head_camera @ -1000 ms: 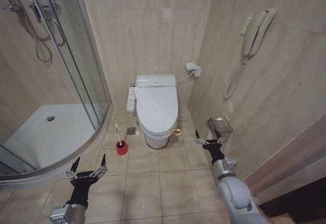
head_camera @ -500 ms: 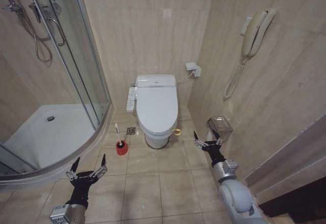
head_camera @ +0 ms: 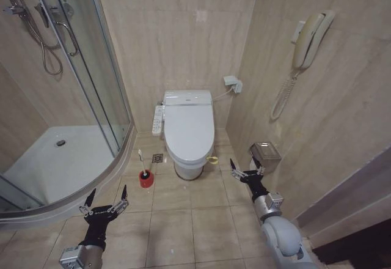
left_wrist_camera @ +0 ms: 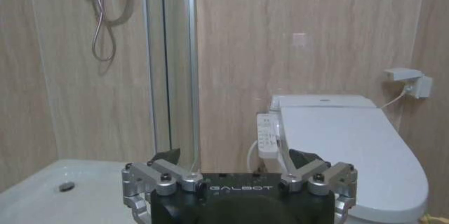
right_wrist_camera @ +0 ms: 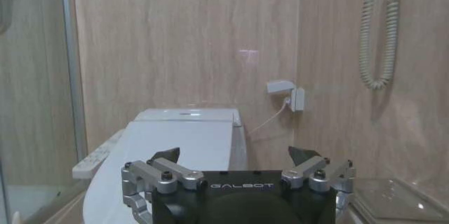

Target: Open the toilet lid, clean the toilet bowl with a toilet brush, close the toilet lid, and flush.

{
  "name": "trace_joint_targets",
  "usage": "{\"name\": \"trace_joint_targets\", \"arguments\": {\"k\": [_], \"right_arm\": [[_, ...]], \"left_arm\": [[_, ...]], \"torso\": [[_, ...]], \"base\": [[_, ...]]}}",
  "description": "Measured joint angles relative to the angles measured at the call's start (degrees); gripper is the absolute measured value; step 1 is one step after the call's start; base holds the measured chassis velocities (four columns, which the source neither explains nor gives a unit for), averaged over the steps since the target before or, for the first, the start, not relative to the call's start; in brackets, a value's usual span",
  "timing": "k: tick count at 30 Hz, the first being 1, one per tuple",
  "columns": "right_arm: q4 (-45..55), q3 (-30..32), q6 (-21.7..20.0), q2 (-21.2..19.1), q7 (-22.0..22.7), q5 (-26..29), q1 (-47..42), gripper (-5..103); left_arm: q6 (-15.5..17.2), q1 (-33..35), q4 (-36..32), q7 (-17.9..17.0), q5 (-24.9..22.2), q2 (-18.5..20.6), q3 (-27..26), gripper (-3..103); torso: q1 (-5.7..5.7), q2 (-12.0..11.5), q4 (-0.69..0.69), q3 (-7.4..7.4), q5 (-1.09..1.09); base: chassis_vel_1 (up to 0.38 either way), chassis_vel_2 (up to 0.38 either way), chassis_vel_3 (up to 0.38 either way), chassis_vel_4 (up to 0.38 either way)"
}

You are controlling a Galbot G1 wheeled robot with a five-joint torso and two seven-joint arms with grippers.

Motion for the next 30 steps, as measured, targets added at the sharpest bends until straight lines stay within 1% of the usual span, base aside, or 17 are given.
{"name": "trace_joint_targets", "arguments": {"k": [18,30], "right_arm": [[-0.3,-0.3,0.3,0.8,-0.2,-0.4,-0.3,100],[-0.3,-0.4,0.3,1.1,-0.2,-1.0,-0.3,100]], "left_arm": [[0.0,0.0,0.0,0.0,0.0,0.0,0.0,100],[0.0,0.0,0.0,0.0,0.0,0.0,0.0,100]], "torso": [[0.0,0.0,-0.01,0.0,0.0],[0.02,0.0,0.0,0.0,0.0]], "base": [[-0.072,0.068,0.057,-0.073],[-0.096,0.106,0.101,-0.098]]}}
